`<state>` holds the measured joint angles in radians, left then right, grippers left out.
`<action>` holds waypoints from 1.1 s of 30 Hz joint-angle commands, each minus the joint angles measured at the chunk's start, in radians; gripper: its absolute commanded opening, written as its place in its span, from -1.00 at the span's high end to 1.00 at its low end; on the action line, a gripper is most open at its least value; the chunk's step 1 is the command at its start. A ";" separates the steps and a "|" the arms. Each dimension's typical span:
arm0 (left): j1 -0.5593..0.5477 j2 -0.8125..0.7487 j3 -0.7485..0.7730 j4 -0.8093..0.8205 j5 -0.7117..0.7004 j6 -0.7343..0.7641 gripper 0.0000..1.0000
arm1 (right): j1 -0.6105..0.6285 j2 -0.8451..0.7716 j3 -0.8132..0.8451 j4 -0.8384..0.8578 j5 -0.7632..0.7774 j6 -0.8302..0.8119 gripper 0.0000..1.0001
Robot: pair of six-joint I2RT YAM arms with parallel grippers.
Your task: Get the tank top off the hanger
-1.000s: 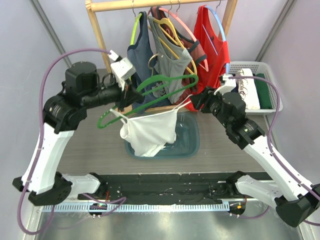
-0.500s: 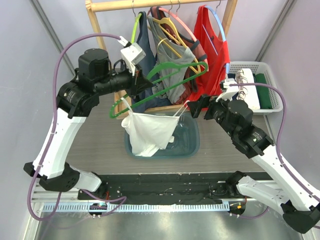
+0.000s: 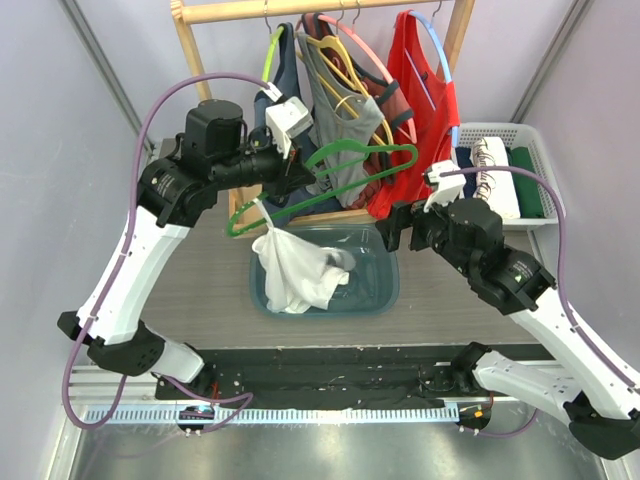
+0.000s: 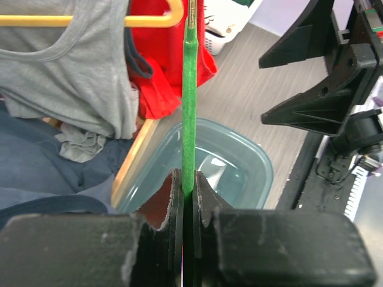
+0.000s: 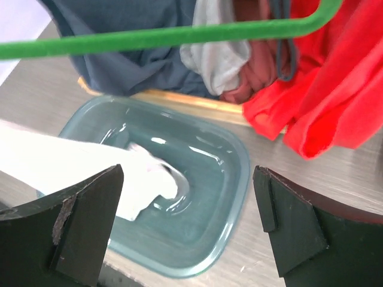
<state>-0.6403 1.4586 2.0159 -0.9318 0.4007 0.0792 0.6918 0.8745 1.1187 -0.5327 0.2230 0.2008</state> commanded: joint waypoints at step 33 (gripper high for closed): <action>-0.002 -0.116 -0.028 -0.308 0.475 0.380 1.00 | 0.006 0.143 0.408 -0.144 -0.637 -0.299 -0.89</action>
<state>-0.6403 1.3617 1.9312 -1.2289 0.8021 0.4286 0.6926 1.0660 1.5246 -0.7166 -0.3817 -0.0818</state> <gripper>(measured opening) 0.076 0.954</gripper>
